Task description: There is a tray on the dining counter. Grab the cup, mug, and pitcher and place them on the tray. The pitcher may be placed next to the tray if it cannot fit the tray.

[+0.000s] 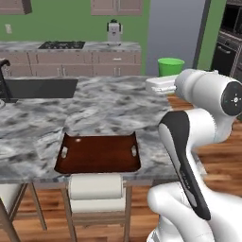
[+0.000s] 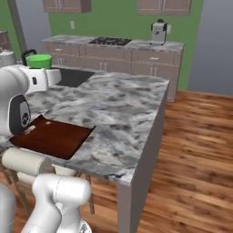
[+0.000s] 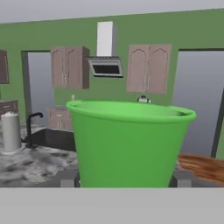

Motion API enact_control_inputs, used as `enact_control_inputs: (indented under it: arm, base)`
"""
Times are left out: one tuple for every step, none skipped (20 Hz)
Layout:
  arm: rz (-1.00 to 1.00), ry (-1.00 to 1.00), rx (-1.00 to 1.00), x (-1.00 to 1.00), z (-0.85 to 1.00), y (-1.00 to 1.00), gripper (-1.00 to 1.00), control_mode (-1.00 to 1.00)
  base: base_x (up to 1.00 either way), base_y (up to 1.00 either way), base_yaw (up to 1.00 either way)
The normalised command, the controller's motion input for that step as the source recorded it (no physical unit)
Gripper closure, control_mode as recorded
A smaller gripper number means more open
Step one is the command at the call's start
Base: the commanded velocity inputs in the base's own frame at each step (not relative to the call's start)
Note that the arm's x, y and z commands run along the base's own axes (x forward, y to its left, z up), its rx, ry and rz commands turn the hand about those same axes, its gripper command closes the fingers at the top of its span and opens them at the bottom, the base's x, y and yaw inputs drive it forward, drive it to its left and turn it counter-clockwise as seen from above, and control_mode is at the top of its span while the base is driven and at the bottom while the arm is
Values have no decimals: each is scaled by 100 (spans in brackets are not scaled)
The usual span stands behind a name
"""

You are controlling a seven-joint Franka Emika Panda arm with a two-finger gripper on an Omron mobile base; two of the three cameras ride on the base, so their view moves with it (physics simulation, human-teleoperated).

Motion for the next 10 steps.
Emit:
enact_control_inputs:
  arm:
    - [0, 0, 0, 0, 0, 0, 100, 100]
    - [0, 0, 0, 0, 0, 0, 100, 100]
    - [0, 0, 0, 0, 0, 0, 100, 100]
    - [0, 0, 0, 0, 0, 0, 100, 100]
    - [0, 0, 0, 0, 0, 0, 100, -100]
    - [6, 7, 0, 0, -15, 9, 100, -100]
    - [33, 5, 0, 7, -33, 0, 100, -100]
    - [62, 2, 0, 4, -60, -20, 100, -100]
    - [77, 10, 0, 0, -76, -36, 100, -100]
    - [85, 17, 0, 6, -92, -11, 100, -100]
  base:
    - [-7, 72, -10]
    - [0, 19, 0]
    - [0, 0, 0]
    - [0, 0, 0]
    - [0, 0, 0]
    - [0, 0, 0]
    - [0, 0, 0]
    - [0, 0, 0]
    - [0, 0, 0]
    - [0, 0, 0]
